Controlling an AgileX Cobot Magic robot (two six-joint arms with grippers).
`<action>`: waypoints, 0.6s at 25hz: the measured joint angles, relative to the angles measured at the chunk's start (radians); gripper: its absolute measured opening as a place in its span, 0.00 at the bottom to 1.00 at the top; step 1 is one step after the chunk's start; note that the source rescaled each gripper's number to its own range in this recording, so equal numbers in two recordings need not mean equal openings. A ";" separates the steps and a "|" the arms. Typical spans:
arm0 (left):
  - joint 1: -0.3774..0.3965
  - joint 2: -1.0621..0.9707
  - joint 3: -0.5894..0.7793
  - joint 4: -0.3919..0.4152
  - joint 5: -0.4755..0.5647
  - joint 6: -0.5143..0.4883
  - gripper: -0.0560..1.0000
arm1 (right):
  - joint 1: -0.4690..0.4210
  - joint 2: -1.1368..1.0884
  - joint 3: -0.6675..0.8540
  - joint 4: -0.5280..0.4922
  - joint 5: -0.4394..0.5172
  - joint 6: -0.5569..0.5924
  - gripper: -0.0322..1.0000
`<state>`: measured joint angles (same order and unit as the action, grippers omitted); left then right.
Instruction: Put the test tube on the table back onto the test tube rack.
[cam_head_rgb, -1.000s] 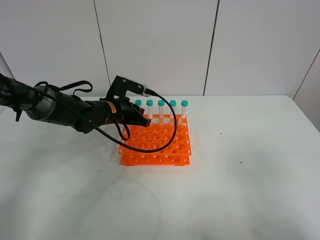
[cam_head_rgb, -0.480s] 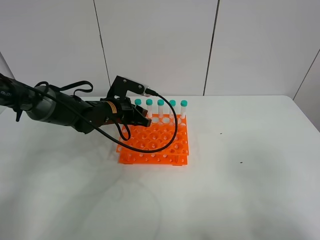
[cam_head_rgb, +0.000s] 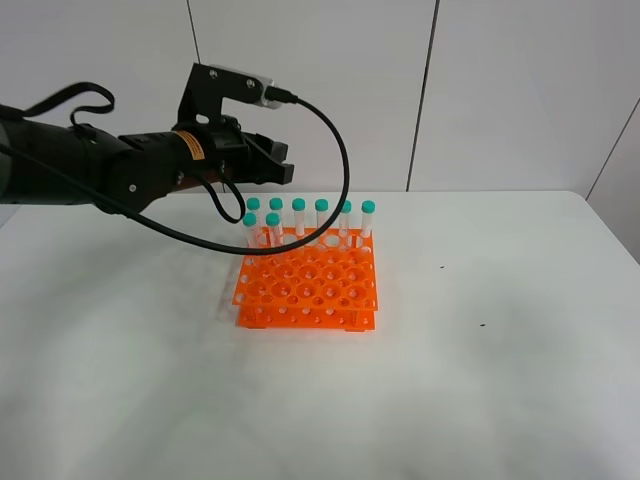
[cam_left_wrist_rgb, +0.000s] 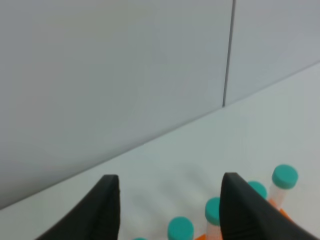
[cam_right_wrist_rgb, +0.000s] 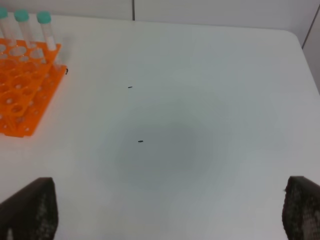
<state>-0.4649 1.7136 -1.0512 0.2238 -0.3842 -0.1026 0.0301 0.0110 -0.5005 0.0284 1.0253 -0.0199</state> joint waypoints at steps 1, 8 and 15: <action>0.000 -0.020 0.000 0.000 0.027 0.000 0.56 | 0.000 0.000 0.000 0.000 0.000 0.000 1.00; 0.000 -0.135 -0.012 -0.001 0.347 -0.030 0.77 | 0.000 0.000 0.000 0.000 0.000 0.000 1.00; 0.055 -0.076 -0.227 -0.122 0.862 -0.005 0.83 | 0.000 0.000 0.000 0.000 0.000 0.000 1.00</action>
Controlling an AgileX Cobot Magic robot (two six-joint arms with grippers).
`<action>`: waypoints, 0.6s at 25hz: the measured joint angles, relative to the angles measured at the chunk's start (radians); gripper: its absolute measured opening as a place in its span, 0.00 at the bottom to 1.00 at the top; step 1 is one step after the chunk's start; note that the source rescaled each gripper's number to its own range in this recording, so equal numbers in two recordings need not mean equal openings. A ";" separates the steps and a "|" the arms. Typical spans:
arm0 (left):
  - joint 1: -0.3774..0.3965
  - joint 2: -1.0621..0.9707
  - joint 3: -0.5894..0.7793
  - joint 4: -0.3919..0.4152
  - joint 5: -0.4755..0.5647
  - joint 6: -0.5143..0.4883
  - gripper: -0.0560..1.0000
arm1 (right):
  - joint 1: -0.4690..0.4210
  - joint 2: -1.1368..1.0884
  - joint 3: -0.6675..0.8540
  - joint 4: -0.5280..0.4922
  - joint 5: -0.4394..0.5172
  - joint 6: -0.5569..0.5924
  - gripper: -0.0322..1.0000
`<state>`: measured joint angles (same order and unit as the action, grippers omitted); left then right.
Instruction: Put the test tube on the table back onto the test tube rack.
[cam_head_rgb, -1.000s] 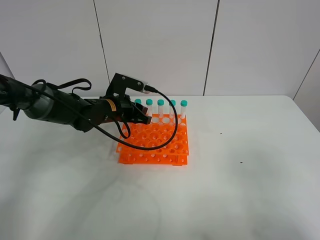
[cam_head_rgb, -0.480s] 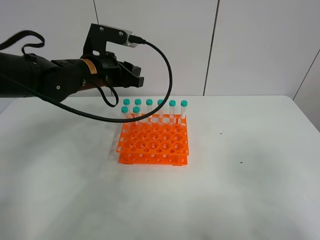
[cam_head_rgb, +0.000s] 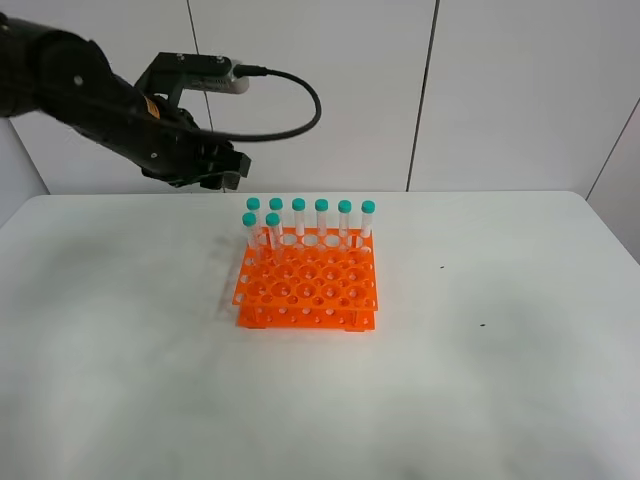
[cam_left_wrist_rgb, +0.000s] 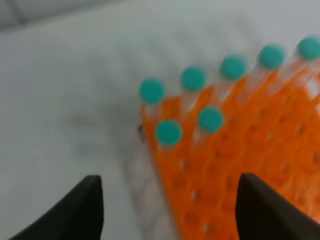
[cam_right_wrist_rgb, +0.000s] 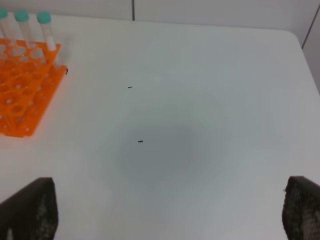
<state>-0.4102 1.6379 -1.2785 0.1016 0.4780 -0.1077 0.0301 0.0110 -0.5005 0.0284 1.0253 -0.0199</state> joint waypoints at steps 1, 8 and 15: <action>0.015 0.024 -0.049 -0.012 0.085 0.014 0.83 | 0.000 0.000 0.000 0.000 0.000 0.000 1.00; 0.117 0.216 -0.294 -0.032 0.500 0.062 0.84 | 0.000 0.000 0.000 0.000 0.000 0.000 1.00; 0.278 0.251 -0.302 -0.033 0.595 0.065 0.84 | 0.000 0.000 0.000 0.000 0.000 0.000 1.00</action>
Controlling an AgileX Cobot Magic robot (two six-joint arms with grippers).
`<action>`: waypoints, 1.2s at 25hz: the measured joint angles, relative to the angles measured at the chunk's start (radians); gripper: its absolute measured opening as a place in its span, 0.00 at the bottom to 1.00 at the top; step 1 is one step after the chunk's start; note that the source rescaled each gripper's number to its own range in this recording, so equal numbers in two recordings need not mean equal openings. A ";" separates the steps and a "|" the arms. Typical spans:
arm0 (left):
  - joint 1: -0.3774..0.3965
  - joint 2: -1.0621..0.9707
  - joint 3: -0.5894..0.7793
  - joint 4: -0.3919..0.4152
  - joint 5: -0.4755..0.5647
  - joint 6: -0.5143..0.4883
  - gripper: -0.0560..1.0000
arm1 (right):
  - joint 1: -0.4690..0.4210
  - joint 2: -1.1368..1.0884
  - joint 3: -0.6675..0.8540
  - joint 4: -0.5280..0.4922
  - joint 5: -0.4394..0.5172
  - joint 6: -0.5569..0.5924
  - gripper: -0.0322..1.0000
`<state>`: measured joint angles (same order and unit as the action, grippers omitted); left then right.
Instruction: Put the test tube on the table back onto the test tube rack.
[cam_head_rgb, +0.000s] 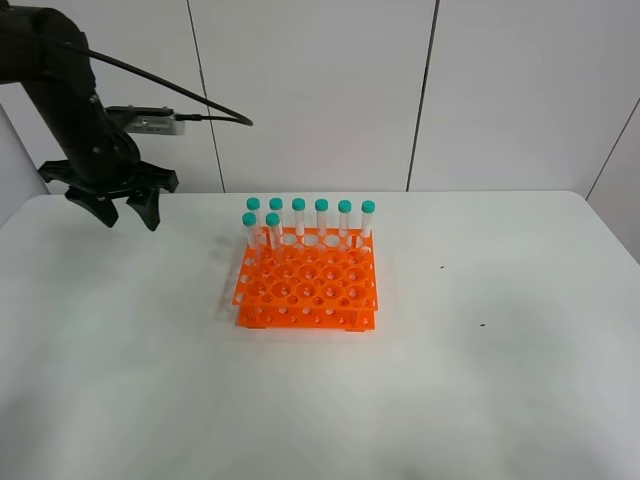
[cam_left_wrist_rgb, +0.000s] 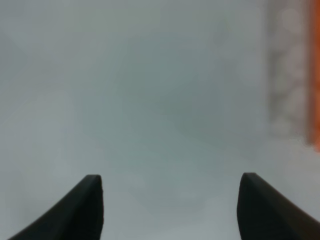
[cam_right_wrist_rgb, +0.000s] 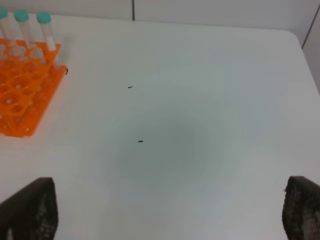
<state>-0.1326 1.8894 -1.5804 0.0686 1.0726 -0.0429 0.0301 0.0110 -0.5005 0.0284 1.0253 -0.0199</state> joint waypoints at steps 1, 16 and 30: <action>0.024 0.000 0.000 0.000 0.014 0.000 0.84 | 0.000 0.000 0.000 0.000 0.000 0.000 1.00; 0.087 -0.099 0.096 -0.080 0.092 0.026 0.84 | 0.000 0.000 0.000 0.000 0.000 0.000 1.00; 0.087 -0.849 0.753 -0.105 0.093 0.026 0.84 | 0.000 0.000 0.000 0.000 0.000 0.000 1.00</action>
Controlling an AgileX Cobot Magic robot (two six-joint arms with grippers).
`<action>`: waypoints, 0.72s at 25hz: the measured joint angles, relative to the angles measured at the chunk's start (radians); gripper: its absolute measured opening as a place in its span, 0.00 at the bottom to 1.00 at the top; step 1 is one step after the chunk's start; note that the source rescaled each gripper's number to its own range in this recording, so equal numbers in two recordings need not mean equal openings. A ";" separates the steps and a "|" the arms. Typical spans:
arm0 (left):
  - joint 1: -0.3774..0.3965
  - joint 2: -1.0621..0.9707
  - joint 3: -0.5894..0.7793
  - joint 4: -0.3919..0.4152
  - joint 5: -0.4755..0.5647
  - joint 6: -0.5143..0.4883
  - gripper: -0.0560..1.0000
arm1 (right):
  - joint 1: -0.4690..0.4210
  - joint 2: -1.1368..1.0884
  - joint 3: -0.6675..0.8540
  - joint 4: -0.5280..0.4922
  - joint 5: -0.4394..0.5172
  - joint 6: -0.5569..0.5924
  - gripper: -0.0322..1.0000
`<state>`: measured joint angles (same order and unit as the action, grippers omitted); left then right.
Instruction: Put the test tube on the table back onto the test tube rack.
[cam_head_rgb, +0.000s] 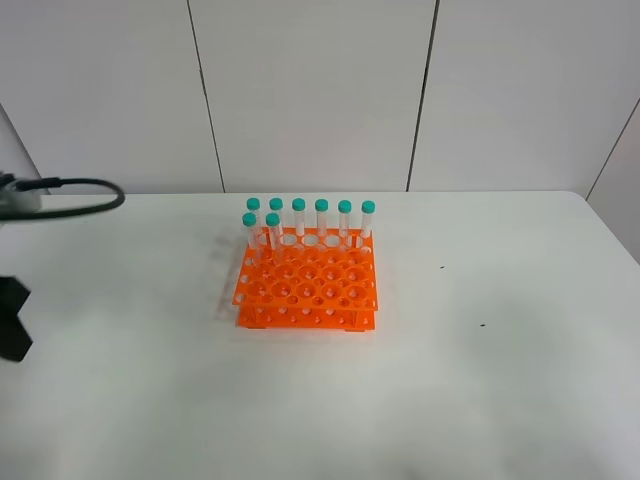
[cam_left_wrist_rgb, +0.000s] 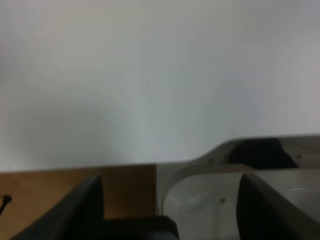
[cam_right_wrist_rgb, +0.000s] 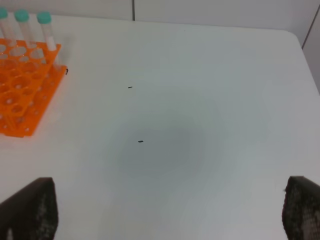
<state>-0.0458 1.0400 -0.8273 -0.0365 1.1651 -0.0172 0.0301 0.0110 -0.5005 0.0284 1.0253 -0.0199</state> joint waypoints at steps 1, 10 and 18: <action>0.000 -0.064 0.045 0.002 -0.003 0.000 0.84 | 0.000 0.000 0.000 0.000 0.000 0.000 1.00; 0.000 -0.557 0.327 0.077 -0.094 0.000 0.84 | 0.000 0.000 0.000 0.000 0.000 0.000 1.00; 0.000 -0.807 0.334 0.084 -0.112 0.000 0.84 | 0.000 0.000 0.000 0.000 0.000 0.000 1.00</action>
<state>-0.0458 0.2327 -0.4934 0.0479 1.0528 -0.0172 0.0301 0.0110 -0.5005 0.0284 1.0253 -0.0199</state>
